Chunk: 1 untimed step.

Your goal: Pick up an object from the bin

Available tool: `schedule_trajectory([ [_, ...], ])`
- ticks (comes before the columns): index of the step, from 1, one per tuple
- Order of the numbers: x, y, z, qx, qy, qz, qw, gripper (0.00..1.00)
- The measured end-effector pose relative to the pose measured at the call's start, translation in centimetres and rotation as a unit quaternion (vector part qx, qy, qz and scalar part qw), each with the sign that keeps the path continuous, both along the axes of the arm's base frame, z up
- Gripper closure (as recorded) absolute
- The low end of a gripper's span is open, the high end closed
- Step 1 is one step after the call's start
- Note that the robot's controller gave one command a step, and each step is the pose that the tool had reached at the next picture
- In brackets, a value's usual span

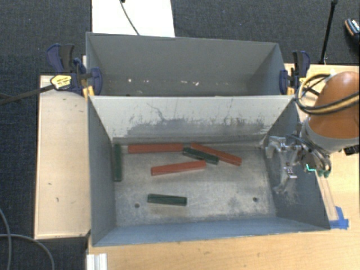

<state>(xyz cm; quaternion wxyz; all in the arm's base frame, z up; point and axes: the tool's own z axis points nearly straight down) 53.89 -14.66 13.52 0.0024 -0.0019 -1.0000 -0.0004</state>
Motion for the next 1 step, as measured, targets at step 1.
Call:
schedule_trajectory([
  [1,-0.92,3.85,-4.72,0.001,-0.0015,-0.088,0.9961,0.00],
])
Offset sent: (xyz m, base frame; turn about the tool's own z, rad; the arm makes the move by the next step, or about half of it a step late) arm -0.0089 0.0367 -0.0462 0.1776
